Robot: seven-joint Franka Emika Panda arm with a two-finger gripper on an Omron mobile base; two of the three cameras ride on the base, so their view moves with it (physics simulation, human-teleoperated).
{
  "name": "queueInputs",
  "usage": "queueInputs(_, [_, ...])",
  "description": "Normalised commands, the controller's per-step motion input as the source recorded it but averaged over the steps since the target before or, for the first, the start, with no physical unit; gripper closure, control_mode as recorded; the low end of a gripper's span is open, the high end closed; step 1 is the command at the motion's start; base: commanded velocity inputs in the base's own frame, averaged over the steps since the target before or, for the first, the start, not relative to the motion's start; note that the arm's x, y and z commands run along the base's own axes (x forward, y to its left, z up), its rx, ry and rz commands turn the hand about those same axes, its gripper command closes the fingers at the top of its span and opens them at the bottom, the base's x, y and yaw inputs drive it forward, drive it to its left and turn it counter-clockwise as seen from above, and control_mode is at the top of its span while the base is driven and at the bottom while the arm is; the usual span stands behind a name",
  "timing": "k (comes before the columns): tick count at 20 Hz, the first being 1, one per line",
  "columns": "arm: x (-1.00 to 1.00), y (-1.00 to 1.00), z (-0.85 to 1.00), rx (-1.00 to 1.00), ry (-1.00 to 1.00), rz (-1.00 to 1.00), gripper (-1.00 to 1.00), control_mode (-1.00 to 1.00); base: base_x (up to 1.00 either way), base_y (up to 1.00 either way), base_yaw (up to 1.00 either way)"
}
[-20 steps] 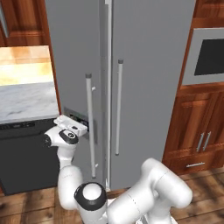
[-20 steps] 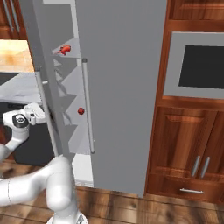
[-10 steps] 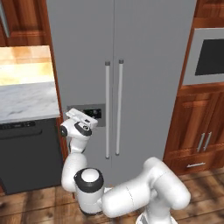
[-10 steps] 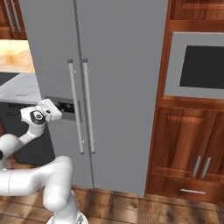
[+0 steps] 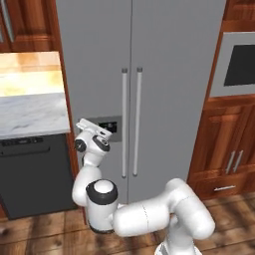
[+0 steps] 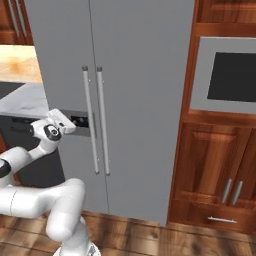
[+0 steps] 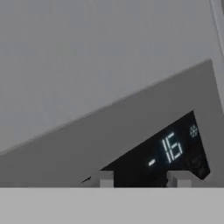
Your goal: There's a fish in the fridge that needs to be moved to the freezer for freezing. Pick up the fish from the fridge, place it on any shelf in the freezer, and close the fridge and freezer doors when done.
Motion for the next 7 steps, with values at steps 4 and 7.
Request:
queueInputs(4, [0.0,-0.43,0.18,0.07,0.0,0.02,-1.0,-1.0,0.0,0.0,0.0])
queueInputs(7, [0.05,-0.51,0.36,0.08,0.0,0.0,-1.0,-1.0,0.0,0.0,0.0])
